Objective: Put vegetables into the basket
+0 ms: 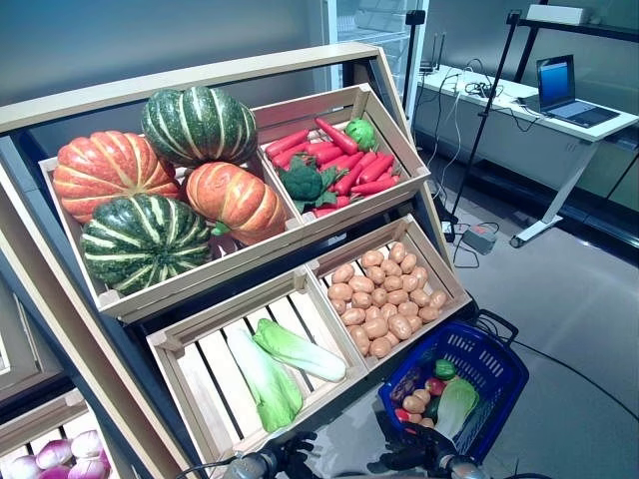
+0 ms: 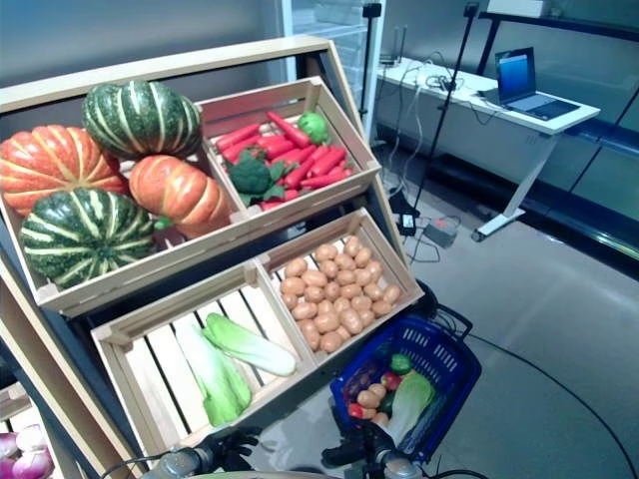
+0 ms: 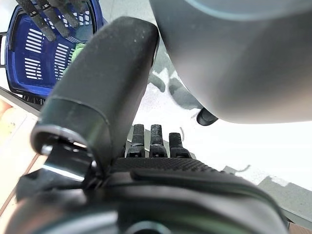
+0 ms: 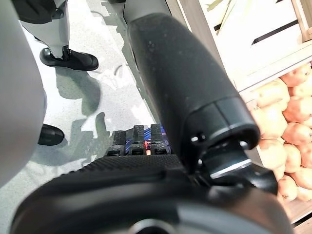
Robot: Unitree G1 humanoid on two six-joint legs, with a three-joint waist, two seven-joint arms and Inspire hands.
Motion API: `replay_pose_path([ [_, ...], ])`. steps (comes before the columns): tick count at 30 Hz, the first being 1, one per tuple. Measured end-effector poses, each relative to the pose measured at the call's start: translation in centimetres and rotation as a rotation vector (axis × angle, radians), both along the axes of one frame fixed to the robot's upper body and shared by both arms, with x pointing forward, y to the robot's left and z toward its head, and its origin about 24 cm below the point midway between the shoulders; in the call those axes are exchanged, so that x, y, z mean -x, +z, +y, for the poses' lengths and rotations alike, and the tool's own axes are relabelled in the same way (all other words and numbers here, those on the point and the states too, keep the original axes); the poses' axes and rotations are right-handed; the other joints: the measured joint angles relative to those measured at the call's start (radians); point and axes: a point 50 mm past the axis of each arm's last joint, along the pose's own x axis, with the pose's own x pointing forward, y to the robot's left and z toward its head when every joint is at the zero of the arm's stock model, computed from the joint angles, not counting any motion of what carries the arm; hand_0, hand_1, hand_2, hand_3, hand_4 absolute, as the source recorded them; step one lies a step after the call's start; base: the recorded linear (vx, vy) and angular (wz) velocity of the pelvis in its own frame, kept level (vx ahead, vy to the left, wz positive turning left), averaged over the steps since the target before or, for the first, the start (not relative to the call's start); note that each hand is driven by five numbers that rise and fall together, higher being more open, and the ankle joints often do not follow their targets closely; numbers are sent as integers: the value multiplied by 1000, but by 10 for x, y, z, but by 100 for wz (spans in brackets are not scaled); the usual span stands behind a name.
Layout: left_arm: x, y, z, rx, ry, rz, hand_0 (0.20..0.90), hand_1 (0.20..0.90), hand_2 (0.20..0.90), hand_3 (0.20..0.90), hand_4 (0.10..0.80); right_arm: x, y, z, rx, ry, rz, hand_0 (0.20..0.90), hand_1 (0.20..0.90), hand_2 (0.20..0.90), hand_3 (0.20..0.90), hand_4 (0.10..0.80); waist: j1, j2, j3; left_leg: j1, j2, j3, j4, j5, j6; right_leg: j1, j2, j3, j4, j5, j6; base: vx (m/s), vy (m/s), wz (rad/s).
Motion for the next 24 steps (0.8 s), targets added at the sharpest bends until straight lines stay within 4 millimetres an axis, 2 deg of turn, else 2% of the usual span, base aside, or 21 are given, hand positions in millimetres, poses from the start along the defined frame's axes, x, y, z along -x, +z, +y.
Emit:
replay_pose_path([
  [24, -1, 0, -2, 1, -18, -1, 900, 900, 900, 900, 800, -1, 0, 0, 1, 0, -7, 900, 900, 900, 900, 800, 0, 2, 2, 0, 1, -1, 0, 0, -1, 0, 1, -1, 0, -1, -1, 0, 0, 0],
])
